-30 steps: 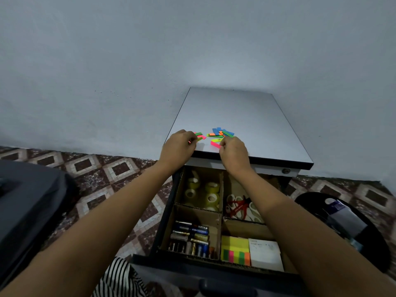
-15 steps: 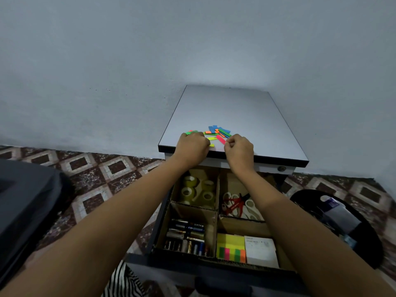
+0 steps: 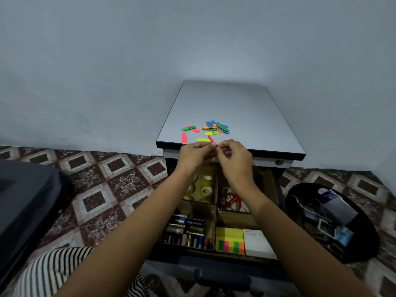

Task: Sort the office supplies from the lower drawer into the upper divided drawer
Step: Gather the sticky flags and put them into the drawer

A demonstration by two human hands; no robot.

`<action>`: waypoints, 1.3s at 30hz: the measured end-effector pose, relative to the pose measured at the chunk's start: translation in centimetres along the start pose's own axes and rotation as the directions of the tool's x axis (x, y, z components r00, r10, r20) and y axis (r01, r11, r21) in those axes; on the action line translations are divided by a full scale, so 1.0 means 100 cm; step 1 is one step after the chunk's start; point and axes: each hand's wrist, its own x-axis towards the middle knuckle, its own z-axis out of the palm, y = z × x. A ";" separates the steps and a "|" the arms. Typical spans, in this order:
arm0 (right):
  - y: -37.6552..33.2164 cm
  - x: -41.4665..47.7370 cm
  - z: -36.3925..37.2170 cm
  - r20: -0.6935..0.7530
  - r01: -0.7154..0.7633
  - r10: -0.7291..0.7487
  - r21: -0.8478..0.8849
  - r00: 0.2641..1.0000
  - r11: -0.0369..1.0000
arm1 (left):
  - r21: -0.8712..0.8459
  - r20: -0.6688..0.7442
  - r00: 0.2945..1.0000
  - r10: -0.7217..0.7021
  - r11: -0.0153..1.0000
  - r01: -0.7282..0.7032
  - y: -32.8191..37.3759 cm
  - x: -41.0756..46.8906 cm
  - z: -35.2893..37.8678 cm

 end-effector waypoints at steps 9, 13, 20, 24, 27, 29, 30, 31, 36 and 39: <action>0.011 -0.052 -0.016 0.288 -0.257 0.169 0.303 0.943 0.918 | -0.022 0.170 0.975 -0.141 0.989 0.147 -0.028 -0.035 -0.025; 0.017 -0.066 -0.024 0.411 -0.445 0.270 0.424 0.871 0.789 | 0.006 0.244 0.946 -0.215 0.975 0.220 -0.035 -0.043 -0.034; 0.023 -0.079 -0.029 0.493 -0.593 0.361 0.476 0.792 0.650 | 0.055 0.295 0.916 -0.270 0.962 0.266 -0.039 -0.051 -0.039; 0.022 -0.084 -0.030 0.475 -0.586 0.368 0.476 0.799 0.656 | 0.077 0.312 0.909 -0.276 0.961 0.265 -0.041 -0.055 -0.039; 0.020 -0.086 -0.031 0.414 -0.513 0.342 0.434 0.844 0.741 | 0.105 0.335 0.903 -0.268 0.963 0.247 -0.042 -0.056 -0.038; 0.021 -0.085 -0.031 0.369 -0.458 0.317 0.404 0.874 0.792 | 0.109 0.332 0.905 -0.266 0.964 0.243 -0.042 -0.056 -0.037; 0.022 -0.084 -0.031 0.356 -0.449 0.315 0.403 0.880 0.798 | 0.115 0.324 0.910 -0.260 0.965 0.235 -0.043 -0.056 -0.036; 0.023 -0.084 -0.031 0.353 -0.450 0.317 0.407 0.880 0.795 | 0.123 0.316 0.915 -0.252 0.967 0.224 -0.043 -0.057 -0.035; 0.025 -0.083 -0.032 0.392 -0.481 0.324 0.424 0.861 0.767 | 0.144 0.288 0.930 -0.229 0.970 0.194 -0.046 -0.058 -0.030; 0.026 -0.085 -0.032 0.433 -0.510 0.327 0.427 0.840 0.746 | 0.141 0.264 0.938 -0.223 0.971 0.191 -0.049 -0.058 -0.029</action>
